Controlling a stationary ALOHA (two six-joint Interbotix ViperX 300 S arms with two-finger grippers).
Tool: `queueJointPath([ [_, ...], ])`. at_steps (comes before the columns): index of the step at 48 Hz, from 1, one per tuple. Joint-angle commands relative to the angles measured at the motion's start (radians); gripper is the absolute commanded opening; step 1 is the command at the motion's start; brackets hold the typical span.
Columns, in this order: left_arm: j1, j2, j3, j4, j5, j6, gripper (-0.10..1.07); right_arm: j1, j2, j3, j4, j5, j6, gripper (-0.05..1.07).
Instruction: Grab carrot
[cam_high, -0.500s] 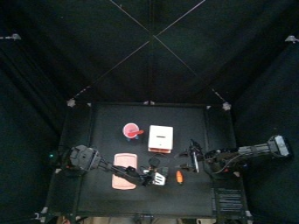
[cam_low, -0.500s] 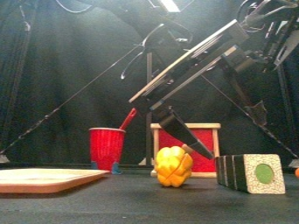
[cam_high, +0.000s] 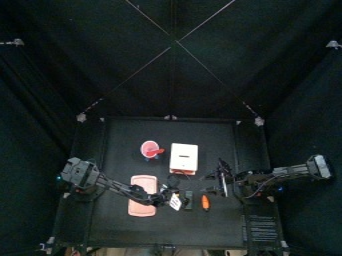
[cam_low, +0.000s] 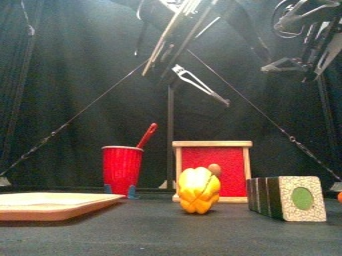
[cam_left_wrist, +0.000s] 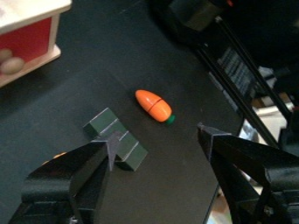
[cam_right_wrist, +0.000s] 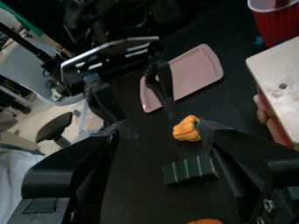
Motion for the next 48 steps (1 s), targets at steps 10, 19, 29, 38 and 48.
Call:
queueJointPath([
  [10,0.101,-0.210,0.196,0.207,-0.118,0.003,1.02,-0.020,0.034,-0.035,0.199,0.018,0.003,1.01],
  [19,0.137,-0.321,0.333,0.345,-0.152,0.005,1.02,-0.031,0.038,-0.098,0.434,0.241,-0.002,1.01],
  [29,0.149,-0.482,0.471,0.468,-0.155,0.003,1.02,-0.031,0.057,-0.229,0.538,0.689,-0.003,1.01],
  [38,0.147,-0.634,0.586,0.509,-0.149,0.002,1.02,-0.012,0.104,-0.307,0.568,0.841,0.005,1.01],
  [48,0.141,-0.752,0.683,0.509,-0.127,0.000,1.02,0.023,0.212,-0.270,0.673,0.848,0.005,1.01],
])
